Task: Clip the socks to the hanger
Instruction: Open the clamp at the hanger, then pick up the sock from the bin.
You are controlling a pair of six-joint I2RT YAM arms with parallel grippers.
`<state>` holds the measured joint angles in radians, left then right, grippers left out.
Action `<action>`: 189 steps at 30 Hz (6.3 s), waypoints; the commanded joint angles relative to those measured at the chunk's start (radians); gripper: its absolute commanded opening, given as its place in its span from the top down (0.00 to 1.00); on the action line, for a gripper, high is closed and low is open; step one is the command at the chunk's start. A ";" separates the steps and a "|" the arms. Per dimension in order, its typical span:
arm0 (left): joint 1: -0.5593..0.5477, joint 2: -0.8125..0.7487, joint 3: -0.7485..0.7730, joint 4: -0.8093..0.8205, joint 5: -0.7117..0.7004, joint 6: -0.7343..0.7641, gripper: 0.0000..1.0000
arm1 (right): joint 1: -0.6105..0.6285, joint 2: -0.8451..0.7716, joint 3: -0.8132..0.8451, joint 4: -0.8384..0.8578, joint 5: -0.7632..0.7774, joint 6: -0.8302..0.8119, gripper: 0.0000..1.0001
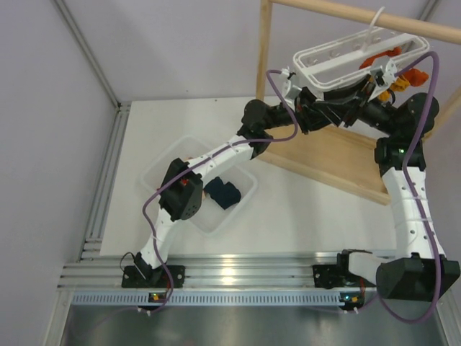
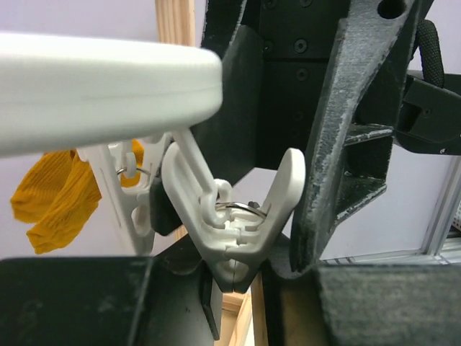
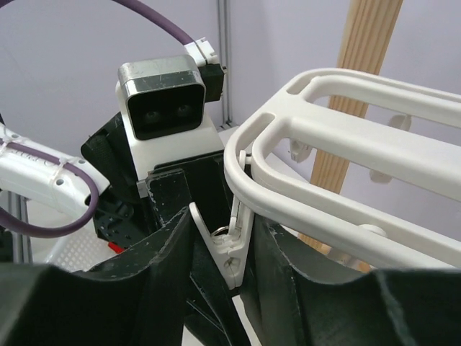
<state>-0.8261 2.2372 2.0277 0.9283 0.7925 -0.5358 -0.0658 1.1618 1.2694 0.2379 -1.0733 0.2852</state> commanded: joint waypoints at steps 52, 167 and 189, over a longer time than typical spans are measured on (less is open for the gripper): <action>-0.001 -0.366 -0.144 -0.658 -0.541 0.441 0.44 | 0.112 -0.100 -0.082 -0.043 0.622 0.511 1.00; 0.610 -0.936 -0.776 -1.366 -0.661 0.642 1.00 | 0.113 -0.099 -0.045 -0.106 0.566 0.313 1.00; 0.245 -0.817 -0.610 -0.746 -0.253 0.497 1.00 | 0.116 -0.079 -0.038 -0.014 0.564 0.394 1.00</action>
<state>-0.5255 1.3563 1.3731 0.0006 0.5091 -0.0017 0.0494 1.0851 1.2110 0.1448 -0.4995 0.6590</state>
